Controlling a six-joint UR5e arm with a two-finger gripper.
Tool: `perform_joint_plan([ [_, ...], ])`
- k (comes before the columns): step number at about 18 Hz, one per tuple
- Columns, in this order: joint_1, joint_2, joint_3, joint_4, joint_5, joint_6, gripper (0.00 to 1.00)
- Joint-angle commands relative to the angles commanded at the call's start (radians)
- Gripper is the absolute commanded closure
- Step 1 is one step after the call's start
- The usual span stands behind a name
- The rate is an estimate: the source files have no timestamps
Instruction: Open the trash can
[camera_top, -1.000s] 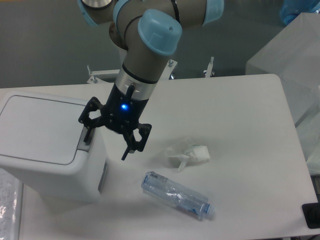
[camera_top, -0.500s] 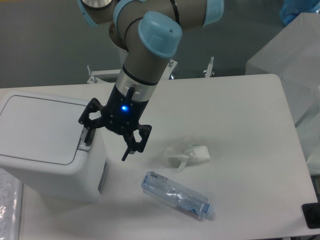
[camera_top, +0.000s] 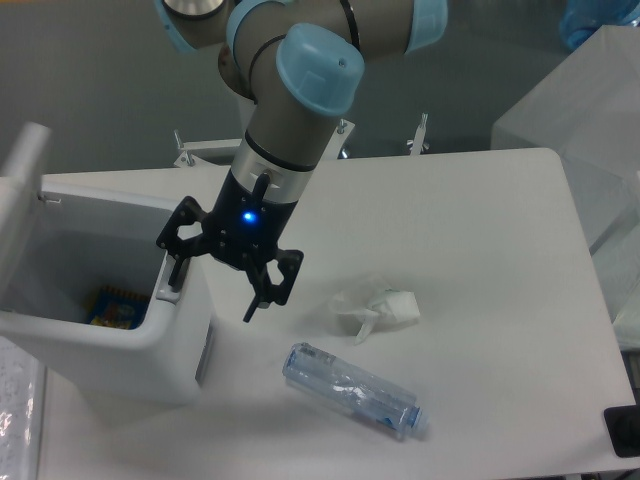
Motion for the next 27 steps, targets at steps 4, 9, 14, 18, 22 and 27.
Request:
perform_joint_plan([
  [4,0.014,-0.002,0.049,0.008,0.002,0.005,0.0],
  [9,0.072,-0.02,0.061,0.106,0.011,0.025,0.0],
  [14,0.155,-0.046,0.058,0.149,0.015,0.113,0.0],
  [18,0.233,-0.096,0.054,0.152,0.017,0.201,0.0],
  [22,0.301,-0.176,0.039,0.15,0.075,0.345,0.0],
  [27,0.321,-0.27,0.04,0.146,0.414,0.529,0.0],
])
